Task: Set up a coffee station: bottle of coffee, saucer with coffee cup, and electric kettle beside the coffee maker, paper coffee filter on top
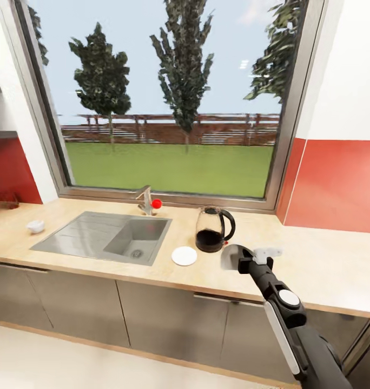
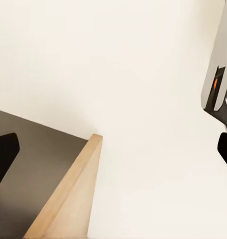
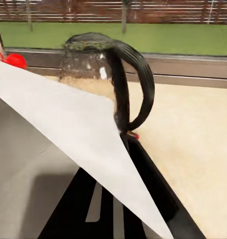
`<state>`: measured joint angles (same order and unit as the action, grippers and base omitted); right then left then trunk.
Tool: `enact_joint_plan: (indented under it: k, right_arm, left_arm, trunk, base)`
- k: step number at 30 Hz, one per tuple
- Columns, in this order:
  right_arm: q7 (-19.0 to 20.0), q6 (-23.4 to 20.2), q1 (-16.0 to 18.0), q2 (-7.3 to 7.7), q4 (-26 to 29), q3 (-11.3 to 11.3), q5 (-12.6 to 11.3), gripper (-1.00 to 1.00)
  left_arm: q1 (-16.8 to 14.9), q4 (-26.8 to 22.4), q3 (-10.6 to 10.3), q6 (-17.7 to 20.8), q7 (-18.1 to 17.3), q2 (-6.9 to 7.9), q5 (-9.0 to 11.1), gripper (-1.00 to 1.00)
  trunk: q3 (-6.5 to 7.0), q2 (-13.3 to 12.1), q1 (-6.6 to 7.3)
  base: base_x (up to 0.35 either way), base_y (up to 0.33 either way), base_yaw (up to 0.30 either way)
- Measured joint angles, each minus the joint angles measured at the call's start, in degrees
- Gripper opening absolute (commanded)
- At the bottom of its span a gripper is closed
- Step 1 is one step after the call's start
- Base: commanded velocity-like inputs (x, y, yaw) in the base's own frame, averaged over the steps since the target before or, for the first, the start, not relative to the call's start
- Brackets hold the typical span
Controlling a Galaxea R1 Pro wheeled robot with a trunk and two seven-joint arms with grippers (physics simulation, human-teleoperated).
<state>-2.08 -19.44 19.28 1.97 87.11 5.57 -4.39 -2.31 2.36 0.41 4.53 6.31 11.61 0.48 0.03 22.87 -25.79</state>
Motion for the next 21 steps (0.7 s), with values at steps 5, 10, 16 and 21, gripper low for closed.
enact_joint_plan:
  k: [5, 10, 16, 21]
  right_arm:
    - [0.00, -0.04, 0.02, 0.00, 0.00, 0.00, 0.00, -1.00]
    - [0.01, -0.04, 0.02, 0.00, 0.00, 0.04, -0.02, -1.00]
    - [0.01, -0.01, 0.02, -0.01, 0.00, 0.07, 0.01, -1.00]
    - [0.04, -0.06, 0.00, -0.03, 0.00, 0.08, -0.04, -1.00]
  left_arm:
    - [0.00, -0.02, -0.01, -0.21, -0.03, -0.03, 0.00, 1.00]
    - [0.00, -0.09, 0.06, -0.38, -0.09, -0.08, 0.00, 1.00]
    - [-0.06, -0.76, -0.06, -0.44, -0.11, -1.11, -0.16, 1.00]
    - [0.00, -0.85, -0.08, -0.27, -0.11, -1.22, -0.10, 1.00]
  trunk:
    - [0.00, 0.00, 0.00]
    - [0.00, 0.01, 0.01]
    - [-0.01, 0.02, 0.03]
    - [-0.01, 0.02, 0.03]
  base:
    - [-0.311, 0.200, 0.275]
    - [-0.232, 0.151, 0.276]
    - [-0.017, 0.010, 0.276]
    - [-0.001, 0.000, 0.276]
